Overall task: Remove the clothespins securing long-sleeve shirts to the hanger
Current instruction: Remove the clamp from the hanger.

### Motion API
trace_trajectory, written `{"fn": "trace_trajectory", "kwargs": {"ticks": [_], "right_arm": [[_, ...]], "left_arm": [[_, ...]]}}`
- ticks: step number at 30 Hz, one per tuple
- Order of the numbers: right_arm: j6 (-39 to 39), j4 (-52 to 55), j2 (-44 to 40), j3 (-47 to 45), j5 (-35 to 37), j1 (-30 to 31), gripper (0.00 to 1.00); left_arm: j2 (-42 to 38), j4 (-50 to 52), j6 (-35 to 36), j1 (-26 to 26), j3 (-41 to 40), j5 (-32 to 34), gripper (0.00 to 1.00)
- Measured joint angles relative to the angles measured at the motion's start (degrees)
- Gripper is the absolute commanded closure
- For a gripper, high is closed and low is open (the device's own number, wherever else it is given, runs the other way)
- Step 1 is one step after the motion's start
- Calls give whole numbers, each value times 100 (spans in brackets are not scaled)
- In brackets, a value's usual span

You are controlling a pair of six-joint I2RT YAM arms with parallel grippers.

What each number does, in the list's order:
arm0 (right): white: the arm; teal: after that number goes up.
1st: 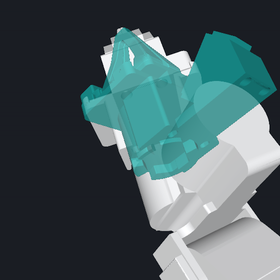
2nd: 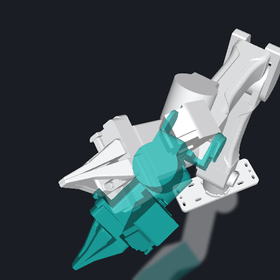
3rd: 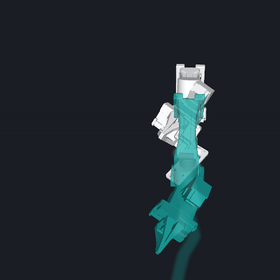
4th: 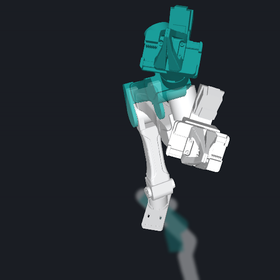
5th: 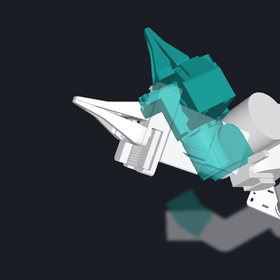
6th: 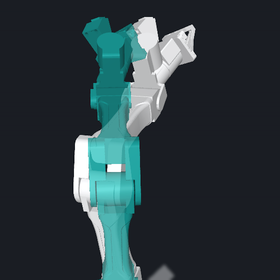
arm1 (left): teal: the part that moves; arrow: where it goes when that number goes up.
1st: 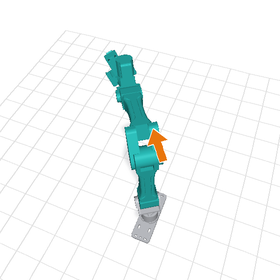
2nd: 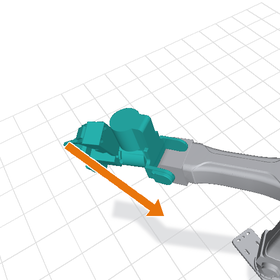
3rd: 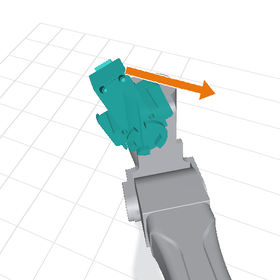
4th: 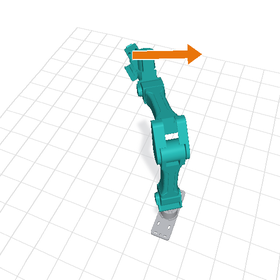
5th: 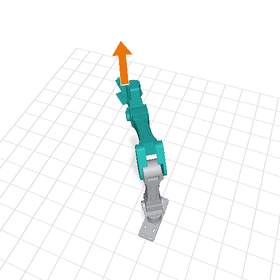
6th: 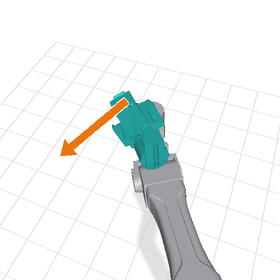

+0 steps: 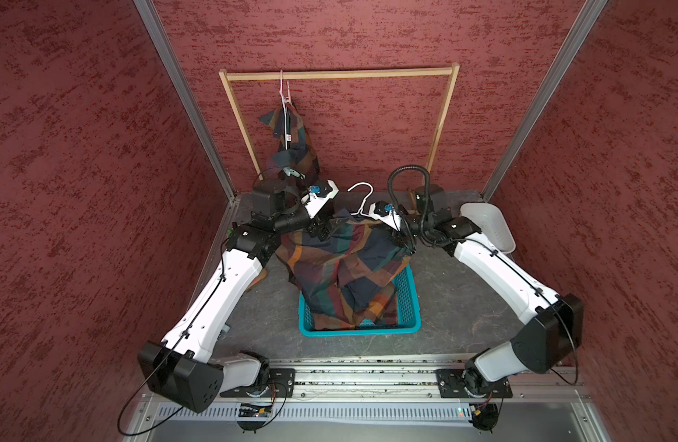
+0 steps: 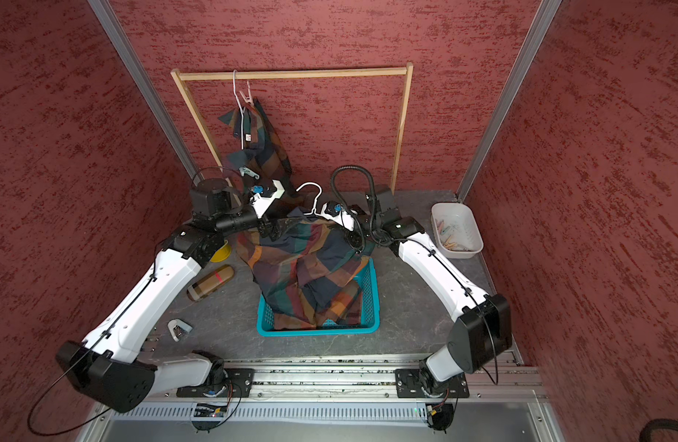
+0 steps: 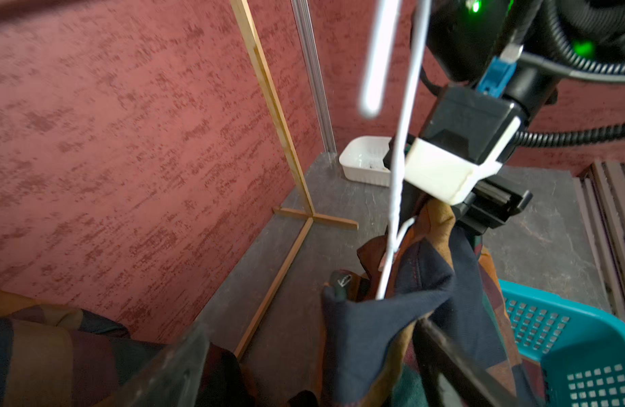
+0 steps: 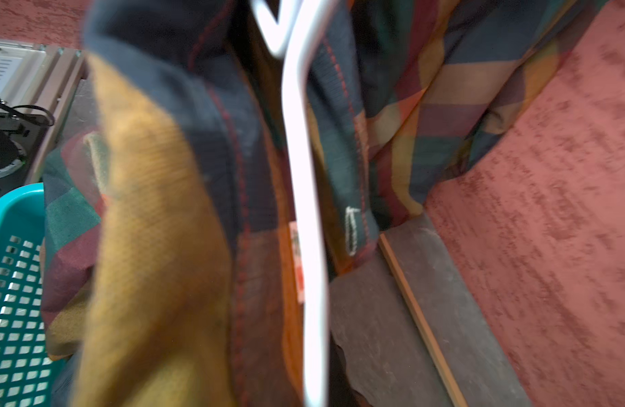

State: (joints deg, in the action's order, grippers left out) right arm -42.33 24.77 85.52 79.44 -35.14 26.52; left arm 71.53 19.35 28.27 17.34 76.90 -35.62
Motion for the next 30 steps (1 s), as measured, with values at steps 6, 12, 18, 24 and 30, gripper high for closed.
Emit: {"fn": "trace_trajectory", "kwargs": {"ticks": [6,12,18,24,30], "right_arm": [[-50,-549,-621,-726,59,-79,100],[-81,-706,-688,-750,-70,-387,100],[-199,-699,-688,-750,-293,-457,100],[-232,-695,-710,-750,-413,-455,100],[-251,-686,-739,-750,-509,-455,100]], "left_arm": [[-898,-955,-778,-1078,-621,-997,2],[-1615,-2199,-1847,-2175,-1722,-2118,2],[-1397,-2540,-2162,-2218,-1810,-2662,3],[-1064,-2577,-2205,-2221,-1801,-2986,5],[-911,-2378,-2085,-2179,-1753,-3115,6]]}}
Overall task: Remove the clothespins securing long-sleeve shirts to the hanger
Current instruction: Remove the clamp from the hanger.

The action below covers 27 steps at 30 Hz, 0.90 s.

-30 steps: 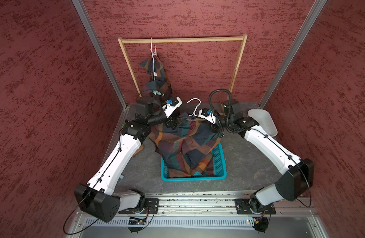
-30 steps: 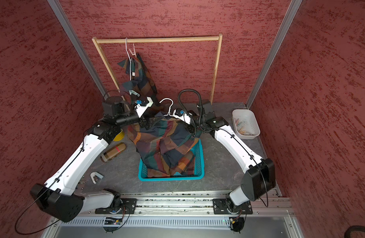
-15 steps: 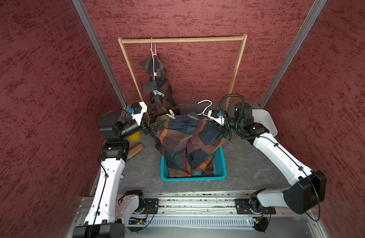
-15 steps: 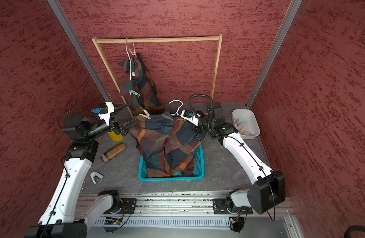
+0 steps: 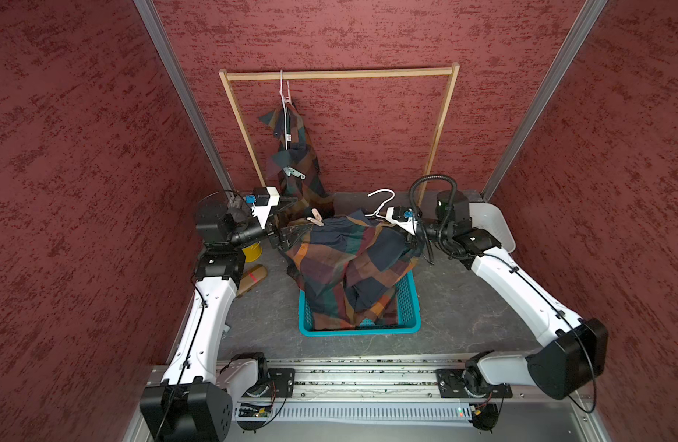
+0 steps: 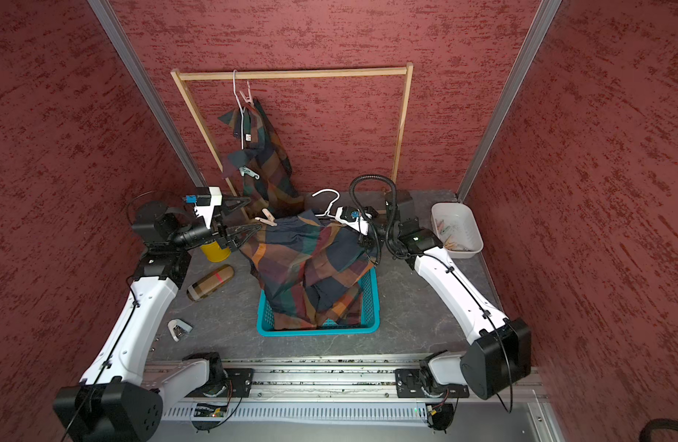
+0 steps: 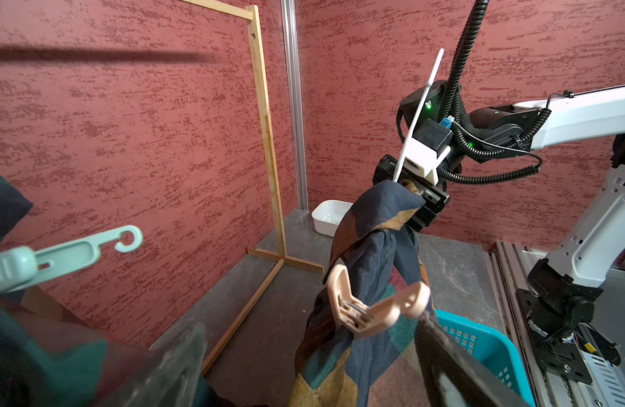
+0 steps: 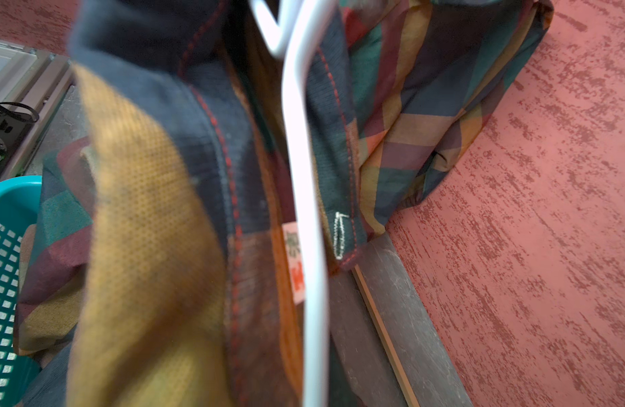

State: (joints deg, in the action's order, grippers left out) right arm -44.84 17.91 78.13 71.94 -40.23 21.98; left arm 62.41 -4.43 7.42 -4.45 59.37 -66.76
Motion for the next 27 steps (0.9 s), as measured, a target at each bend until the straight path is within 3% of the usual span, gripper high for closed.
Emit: {"fn": "trace_trajectory", "kwargs": {"ticks": [6,16,22,27], "right_arm": [[-20,74,9,13,-105,0,100],[-20,85,85,76,-269,57,100],[-17,83,146,76,-293,107,100],[-17,83,151,76,-293,122,100]], "left_arm": [[118,85,101,162,98,-63,15],[402,330,289,350,356,-170,21],[553,400,361,437,459,-264,31],[686,588,483,494,623,-313,32]]}}
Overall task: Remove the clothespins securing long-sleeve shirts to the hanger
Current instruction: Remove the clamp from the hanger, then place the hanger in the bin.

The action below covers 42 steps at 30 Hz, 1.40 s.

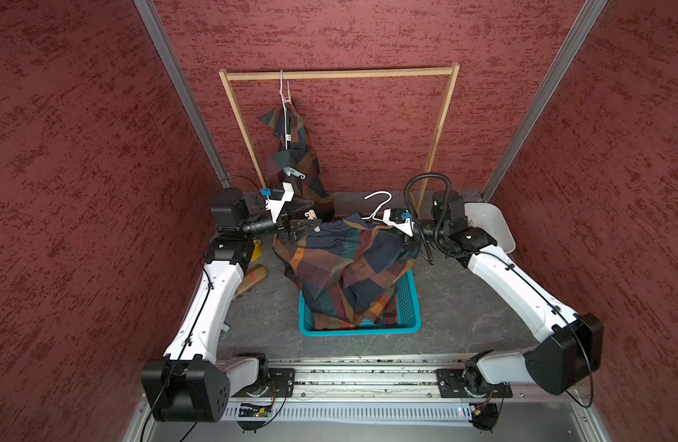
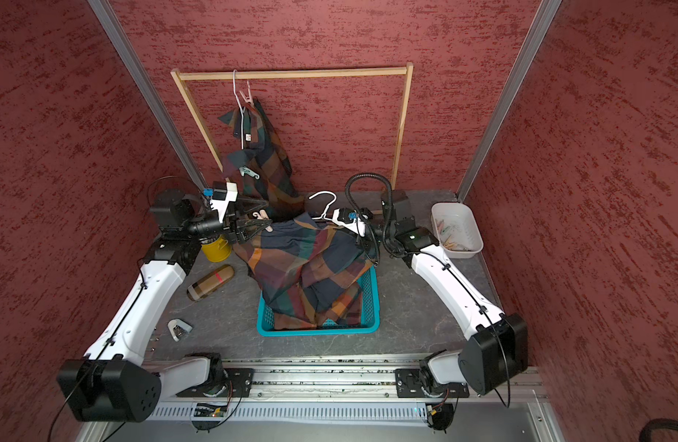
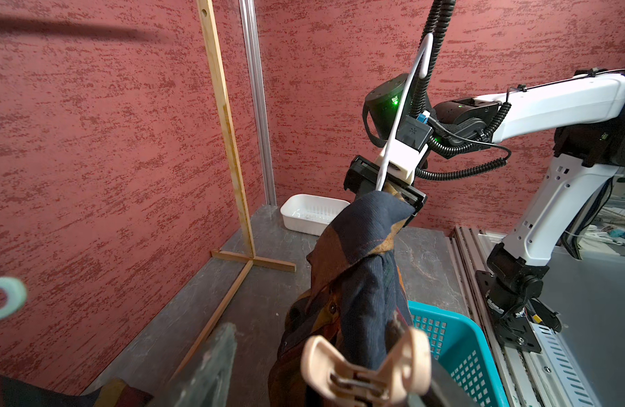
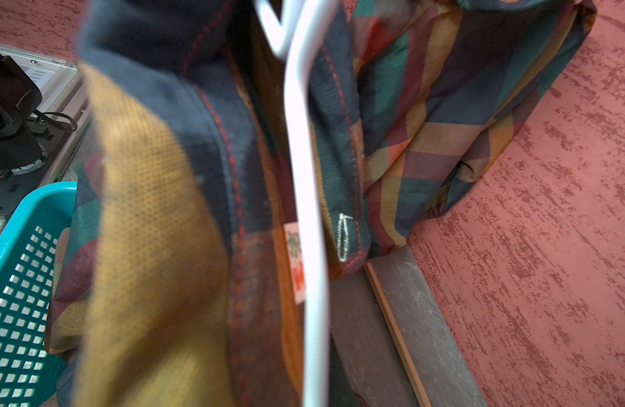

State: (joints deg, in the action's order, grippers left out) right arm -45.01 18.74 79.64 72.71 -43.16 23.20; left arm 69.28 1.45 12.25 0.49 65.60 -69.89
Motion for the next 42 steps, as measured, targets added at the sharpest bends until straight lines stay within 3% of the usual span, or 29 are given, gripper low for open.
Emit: {"fn": "trace_trajectory", "kwargs": {"ticks": [11,17,19,21,22,34,38,42], "right_arm": [[0,7,63,22,0,28,100],[-2,42,133,107,11,39,100],[-2,48,142,107,22,42,100],[-2,63,160,107,44,46,100],[-2,79,170,107,57,50,100],[330,356,662,385,424,74,100],[776,302,706,-7,551,98,100],[1394,22,702,-811,756,214,100]], "left_arm": [[33,166,151,50,9,-74,51],[33,166,155,72,9,-81,66],[33,162,164,83,9,-81,78],[33,170,157,87,13,-76,98],[33,164,162,90,17,-76,100],[-68,-72,-50,114,31,22,100],[-282,-378,-221,210,31,129,100],[-437,-507,-221,647,31,433,100]]}}
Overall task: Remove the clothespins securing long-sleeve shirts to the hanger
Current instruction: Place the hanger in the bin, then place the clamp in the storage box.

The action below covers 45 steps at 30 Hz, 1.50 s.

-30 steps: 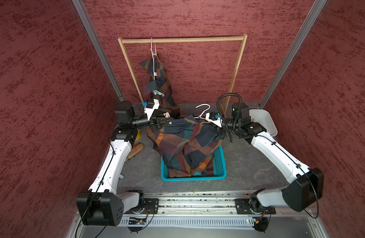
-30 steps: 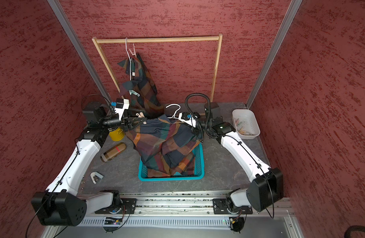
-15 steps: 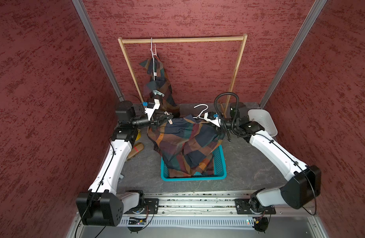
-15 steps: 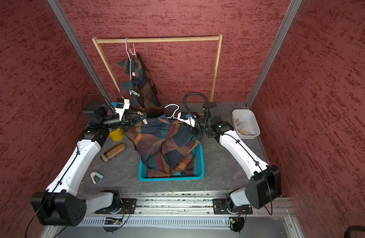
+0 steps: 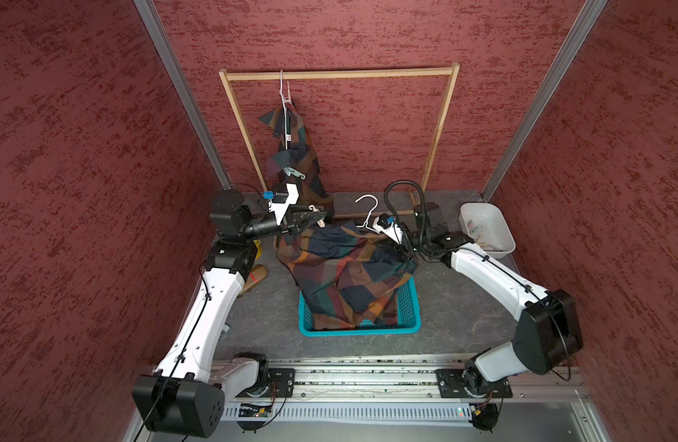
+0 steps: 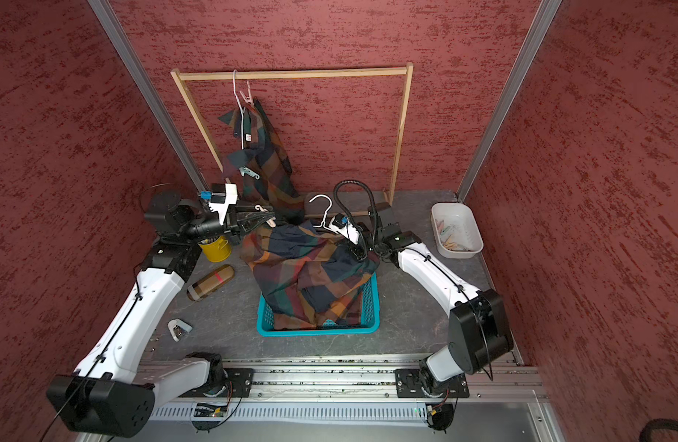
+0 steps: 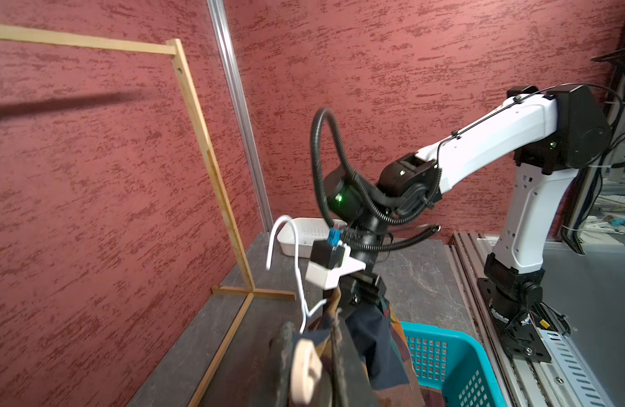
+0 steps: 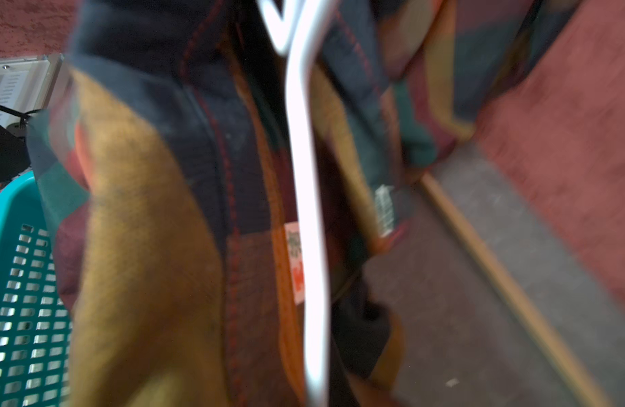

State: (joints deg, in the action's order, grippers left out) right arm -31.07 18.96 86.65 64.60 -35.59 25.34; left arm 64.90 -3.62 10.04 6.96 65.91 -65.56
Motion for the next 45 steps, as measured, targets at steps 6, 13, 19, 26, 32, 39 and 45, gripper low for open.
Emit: {"fn": "trace_trajectory", "kwargs": {"ticks": [6,13,19,26,32,39,45], "right_arm": [[914,-391,-101,-857,555,225,100],[1733,-894,-815,-1552,1335,271,61],[2068,-949,-1762,-1753,2122,273,52],[2205,-1731,-2778,-1740,2496,393,46],[2218,-2756,-2345,-1366,2546,837,47],[2208,-3624,-1521,-804,2481,1261,48],[2210,-4019,-1213,-697,2417,1381,49]], "left_arm": [[-20,15,125,590,0,671,100],[-9,-92,109,1043,-70,1563,100],[129,-319,70,1539,-87,2455,100],[442,-442,20,2031,-85,3462,100],[776,-457,-59,2258,-39,4199,100],[866,-553,-81,2396,133,4645,100],[887,-671,-105,2398,184,4765,100]]}}
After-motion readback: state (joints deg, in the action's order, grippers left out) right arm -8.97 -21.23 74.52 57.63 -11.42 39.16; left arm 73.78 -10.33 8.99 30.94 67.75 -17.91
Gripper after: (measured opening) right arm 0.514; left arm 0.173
